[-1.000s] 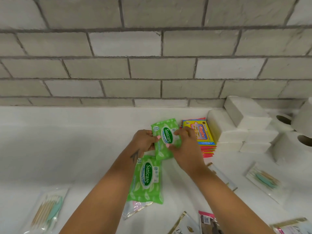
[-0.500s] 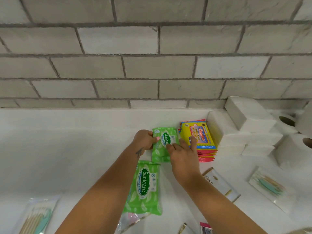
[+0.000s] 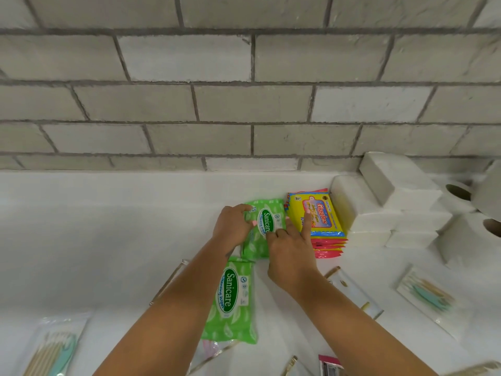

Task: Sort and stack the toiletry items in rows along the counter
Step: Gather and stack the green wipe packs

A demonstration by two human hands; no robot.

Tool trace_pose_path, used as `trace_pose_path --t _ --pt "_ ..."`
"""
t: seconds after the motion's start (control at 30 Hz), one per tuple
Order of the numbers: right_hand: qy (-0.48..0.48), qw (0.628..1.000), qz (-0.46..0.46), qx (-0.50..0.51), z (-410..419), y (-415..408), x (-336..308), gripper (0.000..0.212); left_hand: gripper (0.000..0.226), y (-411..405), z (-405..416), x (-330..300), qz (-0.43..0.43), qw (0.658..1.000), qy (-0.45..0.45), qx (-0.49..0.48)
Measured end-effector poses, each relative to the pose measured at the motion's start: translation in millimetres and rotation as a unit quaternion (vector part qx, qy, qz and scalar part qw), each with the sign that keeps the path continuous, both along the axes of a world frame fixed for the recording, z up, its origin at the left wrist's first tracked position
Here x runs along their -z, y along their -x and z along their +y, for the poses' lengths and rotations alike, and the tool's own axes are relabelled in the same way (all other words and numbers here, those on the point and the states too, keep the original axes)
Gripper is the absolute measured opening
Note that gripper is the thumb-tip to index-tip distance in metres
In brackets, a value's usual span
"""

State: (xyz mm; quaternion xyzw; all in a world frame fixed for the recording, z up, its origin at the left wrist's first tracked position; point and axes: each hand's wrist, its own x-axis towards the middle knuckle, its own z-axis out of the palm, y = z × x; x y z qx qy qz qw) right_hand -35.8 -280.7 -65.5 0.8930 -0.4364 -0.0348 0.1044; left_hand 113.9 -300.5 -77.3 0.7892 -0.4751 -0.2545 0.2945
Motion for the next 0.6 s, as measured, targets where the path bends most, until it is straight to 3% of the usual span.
trace_pose_path --t 0.13,0.33,0.43,0.6 --pt "0.004 1.0 -0.002 -0.001 0.2 -0.3 -4.3 0.044 0.046 -4.8 14.0 -9.1 -0.016 1.0 -0.006 0.001" --pt "0.062 0.986 -0.152 -0.042 12.5 -2.9 -3.2 0.038 0.037 -20.3 54.4 -26.2 -0.016 1.0 -0.006 -0.016" --pt "-0.035 0.982 -0.183 -0.014 33.2 -2.0 -10.0 0.032 0.041 -20.7 81.6 -30.0 -0.01 1.0 -0.019 -0.023" --pt "-0.2 0.944 -0.261 0.027 66.6 1.8 -9.3 0.037 0.044 -11.5 120.9 -21.8 0.008 0.998 -0.05 -0.049"
